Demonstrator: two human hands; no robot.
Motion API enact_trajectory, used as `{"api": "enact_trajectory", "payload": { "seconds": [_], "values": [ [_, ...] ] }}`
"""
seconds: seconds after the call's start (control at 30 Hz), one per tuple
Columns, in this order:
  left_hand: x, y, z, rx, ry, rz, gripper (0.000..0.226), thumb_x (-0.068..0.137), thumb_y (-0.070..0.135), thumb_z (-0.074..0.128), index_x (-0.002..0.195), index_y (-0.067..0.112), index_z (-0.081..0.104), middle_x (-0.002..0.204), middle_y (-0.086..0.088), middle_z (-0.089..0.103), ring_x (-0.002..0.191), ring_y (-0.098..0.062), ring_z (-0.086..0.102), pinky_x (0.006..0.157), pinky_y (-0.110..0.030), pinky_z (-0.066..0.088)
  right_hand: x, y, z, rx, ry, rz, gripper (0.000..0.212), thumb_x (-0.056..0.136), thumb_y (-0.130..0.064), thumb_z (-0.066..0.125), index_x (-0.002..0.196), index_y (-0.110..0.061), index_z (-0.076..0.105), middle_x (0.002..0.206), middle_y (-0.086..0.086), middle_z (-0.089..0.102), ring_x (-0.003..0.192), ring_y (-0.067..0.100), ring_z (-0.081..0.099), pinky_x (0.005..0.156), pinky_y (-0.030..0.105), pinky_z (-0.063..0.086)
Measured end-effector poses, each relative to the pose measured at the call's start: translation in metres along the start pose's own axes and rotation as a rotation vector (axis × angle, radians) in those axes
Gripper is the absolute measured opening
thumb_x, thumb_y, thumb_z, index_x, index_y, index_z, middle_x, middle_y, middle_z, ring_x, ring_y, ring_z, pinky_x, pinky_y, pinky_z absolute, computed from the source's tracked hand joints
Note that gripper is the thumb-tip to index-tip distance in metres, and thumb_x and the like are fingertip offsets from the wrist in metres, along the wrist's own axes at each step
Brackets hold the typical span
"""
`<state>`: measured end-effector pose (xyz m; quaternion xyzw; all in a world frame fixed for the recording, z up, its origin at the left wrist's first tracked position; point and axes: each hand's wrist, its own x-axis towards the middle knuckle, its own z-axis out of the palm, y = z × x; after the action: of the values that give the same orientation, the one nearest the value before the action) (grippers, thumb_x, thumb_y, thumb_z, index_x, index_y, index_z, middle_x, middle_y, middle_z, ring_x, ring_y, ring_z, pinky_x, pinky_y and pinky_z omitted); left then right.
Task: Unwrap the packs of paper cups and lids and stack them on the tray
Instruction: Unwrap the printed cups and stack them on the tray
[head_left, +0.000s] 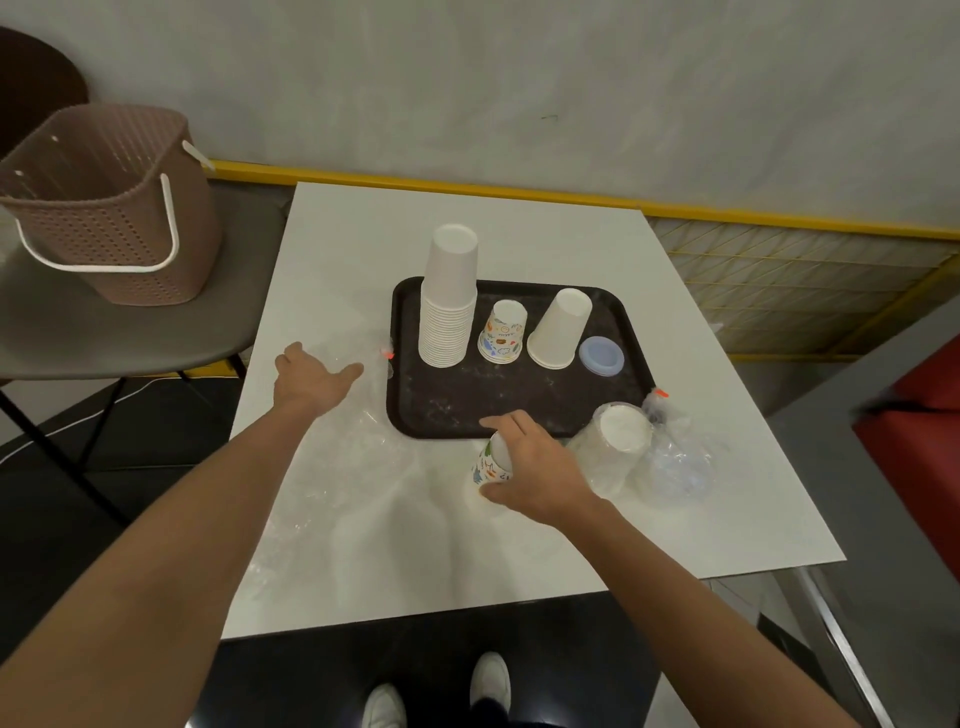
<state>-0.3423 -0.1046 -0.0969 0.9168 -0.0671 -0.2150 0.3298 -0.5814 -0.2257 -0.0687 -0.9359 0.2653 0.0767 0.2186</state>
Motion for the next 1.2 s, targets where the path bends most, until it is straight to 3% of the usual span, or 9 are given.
{"api": "enact_trajectory", "payload": {
  "seconds": [0.4,0.53,0.63,0.77,0.87,1.03,1.2],
  "values": [
    [-0.008,-0.006,-0.016,0.148,0.148,0.078,0.077,0.085,0.055,0.058,0.143,0.012,0.032,0.145,-0.015,0.038,0.132,-0.036,0.038,0.102,-0.051,0.041,-0.004,0.001,-0.003,0.029,0.024,-0.031,0.079,0.074,-0.032,0.077,0.139,-0.026,0.034,0.138,-0.004,0.039,0.126,0.018,0.043,0.100,0.034,0.046],
    [-0.027,0.002,-0.016,0.078,0.251,0.264,0.068,0.083,0.045,0.066,0.138,0.013,0.042,0.141,-0.012,0.045,0.129,-0.031,0.043,0.103,-0.046,0.042,-0.006,0.003,-0.005,0.066,0.038,-0.021,0.083,0.071,-0.033,0.079,0.140,-0.027,0.032,0.137,-0.005,0.039,0.126,0.018,0.042,0.100,0.036,0.046],
    [-0.046,0.010,-0.008,0.013,0.235,0.412,0.064,0.081,0.038,0.070,0.135,0.014,0.045,0.138,-0.009,0.048,0.128,-0.028,0.043,0.105,-0.043,0.038,-0.007,0.003,-0.006,0.095,0.032,0.003,0.084,0.071,-0.033,0.079,0.139,-0.028,0.031,0.139,-0.005,0.038,0.127,0.017,0.040,0.101,0.037,0.046],
    [-0.075,0.020,0.008,-0.109,0.103,0.531,0.064,0.079,0.023,0.072,0.136,0.013,0.045,0.137,-0.006,0.049,0.128,-0.022,0.044,0.104,-0.031,0.034,-0.008,0.004,-0.006,0.154,0.049,0.027,0.080,0.075,-0.031,0.077,0.140,-0.026,0.031,0.142,-0.004,0.037,0.130,0.018,0.039,0.103,0.038,0.044],
    [-0.098,0.019,0.021,-0.135,-0.163,0.597,0.078,0.072,0.011,0.074,0.141,0.014,0.038,0.141,-0.003,0.046,0.130,-0.017,0.043,0.100,-0.021,0.033,-0.010,0.006,-0.004,0.277,0.057,0.074,0.077,0.077,-0.027,0.075,0.140,-0.021,0.032,0.142,0.001,0.038,0.129,0.021,0.041,0.106,0.038,0.041],
    [-0.122,0.008,0.054,0.001,-0.520,0.587,0.091,0.066,0.007,0.082,0.143,0.017,0.034,0.144,-0.004,0.040,0.130,-0.020,0.043,0.097,-0.022,0.036,-0.013,0.009,0.002,0.341,0.085,0.083,0.072,0.076,-0.023,0.075,0.136,-0.015,0.036,0.135,0.006,0.046,0.122,0.022,0.046,0.098,0.030,0.040],
    [-0.137,0.003,0.081,0.008,-0.522,0.520,0.083,0.066,0.021,0.085,0.136,0.019,0.039,0.134,0.003,0.051,0.117,-0.013,0.049,0.088,-0.022,0.040,-0.015,0.014,0.004,0.372,0.082,0.100,0.067,0.074,-0.022,0.078,0.130,-0.018,0.040,0.129,0.001,0.051,0.117,0.019,0.050,0.096,0.031,0.046]
  ]
}}
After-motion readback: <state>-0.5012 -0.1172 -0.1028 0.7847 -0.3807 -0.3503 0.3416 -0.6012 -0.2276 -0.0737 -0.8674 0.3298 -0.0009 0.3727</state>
